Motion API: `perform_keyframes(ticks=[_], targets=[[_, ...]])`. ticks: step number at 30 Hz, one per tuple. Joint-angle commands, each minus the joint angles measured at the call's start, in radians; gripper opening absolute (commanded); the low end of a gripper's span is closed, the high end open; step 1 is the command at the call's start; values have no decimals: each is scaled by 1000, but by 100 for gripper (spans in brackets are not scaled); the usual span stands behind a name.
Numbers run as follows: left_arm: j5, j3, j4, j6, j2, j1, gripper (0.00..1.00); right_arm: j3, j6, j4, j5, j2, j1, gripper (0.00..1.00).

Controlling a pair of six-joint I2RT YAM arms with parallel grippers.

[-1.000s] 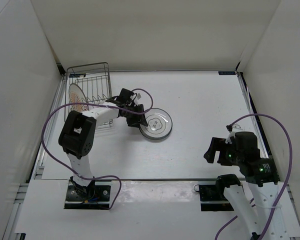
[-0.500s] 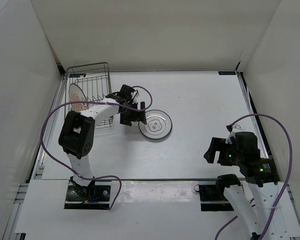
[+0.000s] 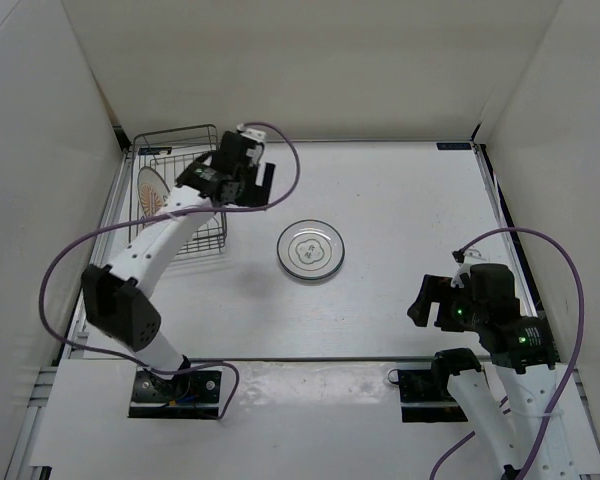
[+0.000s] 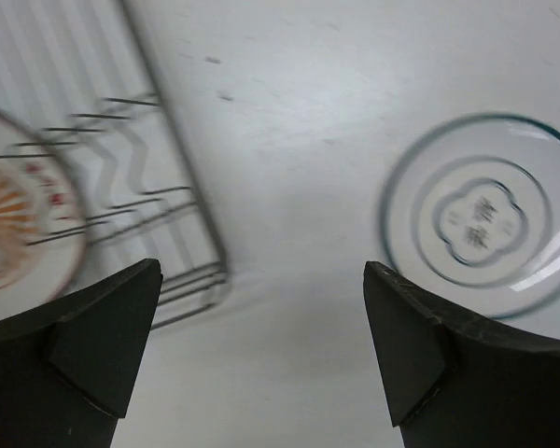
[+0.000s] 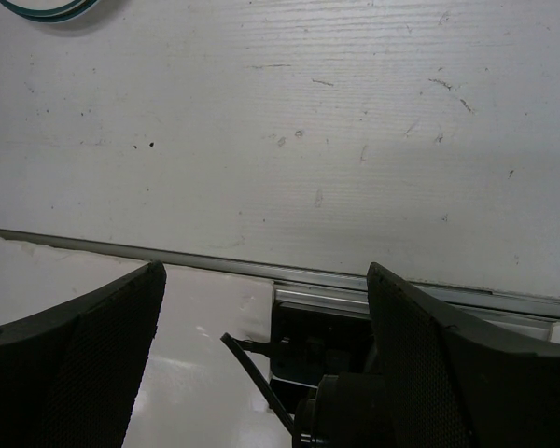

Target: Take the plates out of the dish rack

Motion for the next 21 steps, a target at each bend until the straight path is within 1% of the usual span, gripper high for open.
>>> perform_keyframes(ticks=[1,2,3,4,5,6,7,8,12,16,18,19,21], targets=[[-253,42,-36,104,-94,90,100,-4,7,43,-4,-2,4,90],[-260,50,-49,96,-93,117,98,-7,8,42,-9,0,3,90],[-260,60,-67,75,-91,204,98,-5,7,45,-9,0,3,90],[-255,76,-93,55,-97,231,95,-7,8,45,-10,3,3,90],[-254,76,-90,46,-99,299,93,-5,5,43,-10,3,3,90],[-260,57,-84,49,-106,317,92,-5,8,43,-10,3,3,90],[-286,28,-40,50,-129,332,89,-5,7,48,-12,2,3,90],[-303,-7,-21,53,-140,369,89,-8,5,48,-12,5,1,90],[-395,-53,42,49,-157,407,88,-10,5,49,-12,8,1,90],[-419,-68,51,27,-131,455,75,-8,5,46,-16,15,1,90],[-422,-72,63,18,-114,487,72,-7,4,45,-18,18,3,90],[-429,-72,63,6,-102,495,72,-10,7,46,-15,15,4,90],[-427,-67,63,-13,-77,503,69,-10,5,46,-16,11,0,90]])
